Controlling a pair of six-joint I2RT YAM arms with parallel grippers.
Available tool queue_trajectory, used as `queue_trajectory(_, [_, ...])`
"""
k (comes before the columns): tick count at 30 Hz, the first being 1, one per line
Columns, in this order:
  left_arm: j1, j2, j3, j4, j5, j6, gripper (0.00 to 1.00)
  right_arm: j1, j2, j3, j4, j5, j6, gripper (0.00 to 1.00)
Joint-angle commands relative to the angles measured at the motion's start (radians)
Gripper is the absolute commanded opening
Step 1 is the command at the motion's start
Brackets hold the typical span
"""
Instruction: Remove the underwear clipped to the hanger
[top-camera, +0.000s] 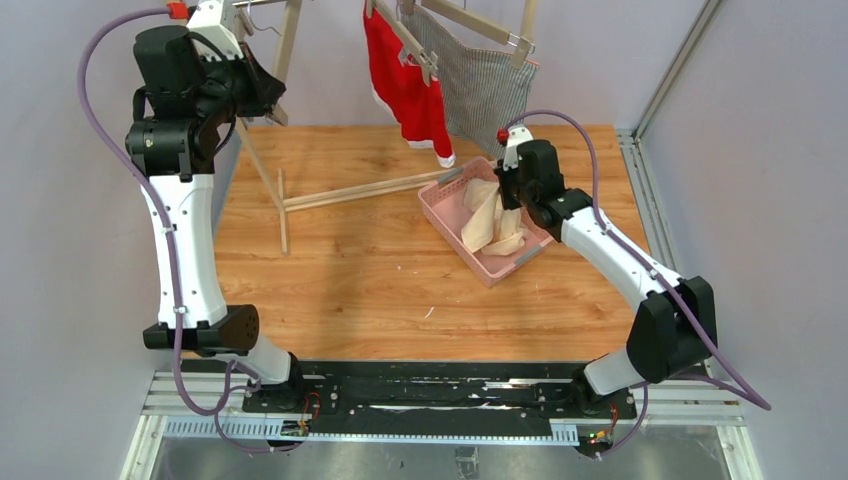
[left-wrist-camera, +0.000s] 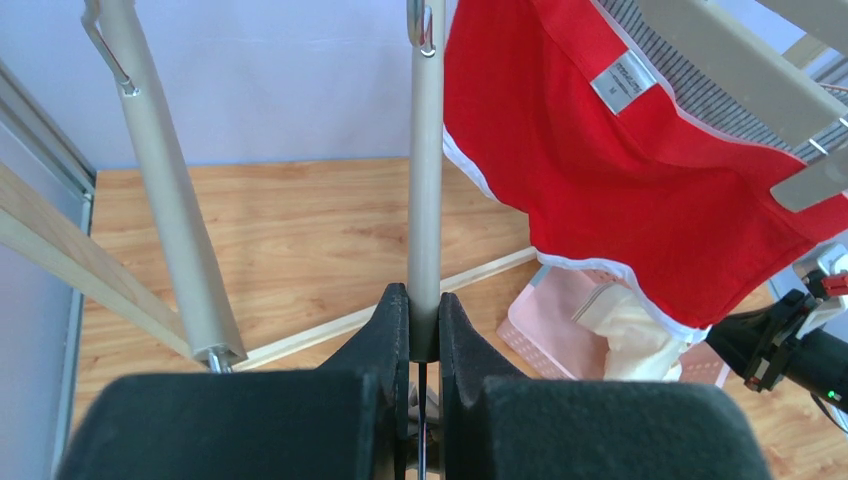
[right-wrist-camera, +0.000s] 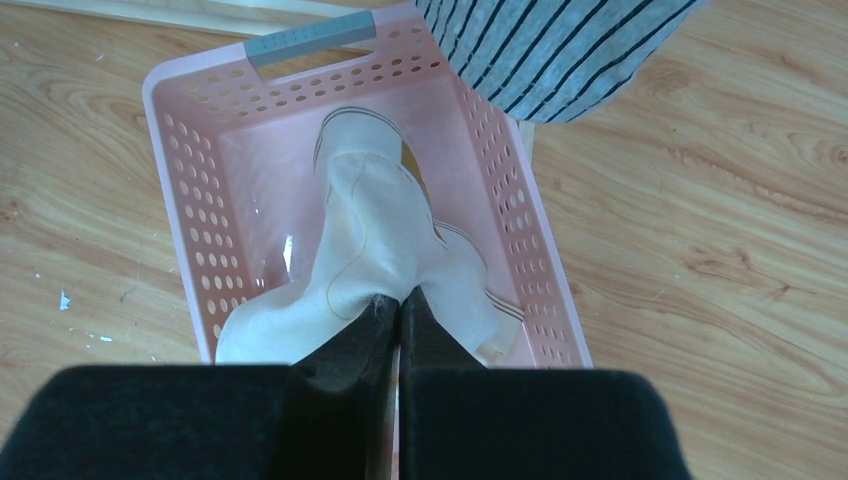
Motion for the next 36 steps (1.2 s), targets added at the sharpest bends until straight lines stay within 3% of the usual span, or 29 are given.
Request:
queue_trajectory(1, [0.008, 0.029, 0.05, 0.044, -0.022, 0.008, 0.0, -0.013, -0.006, -0.025, 0.024, 0.009, 0.015, 0.01])
queue_trajectory(20, [0.013, 0.117, 0.091, 0.154, -0.045, -0.087, 0.0, -0.019, -0.004, -0.083, 0.038, 0.035, 0.007, 0.01])
queue_trajectory(33, [0.014, 0.156, 0.087, 0.102, -0.104, -0.077, 0.0, -0.029, -0.003, -0.11, 0.046, 0.047, 0.014, 0.01])
queue_trajectory(34, [0.014, 0.155, 0.082, 0.1, -0.107, -0.077, 0.04, -0.029, -0.003, -0.113, 0.047, 0.045, 0.015, 0.01])
queue_trajectory(36, [0.014, 0.15, 0.076, 0.092, -0.099, -0.075, 0.28, -0.029, -0.004, -0.116, 0.047, 0.043, 0.018, 0.01])
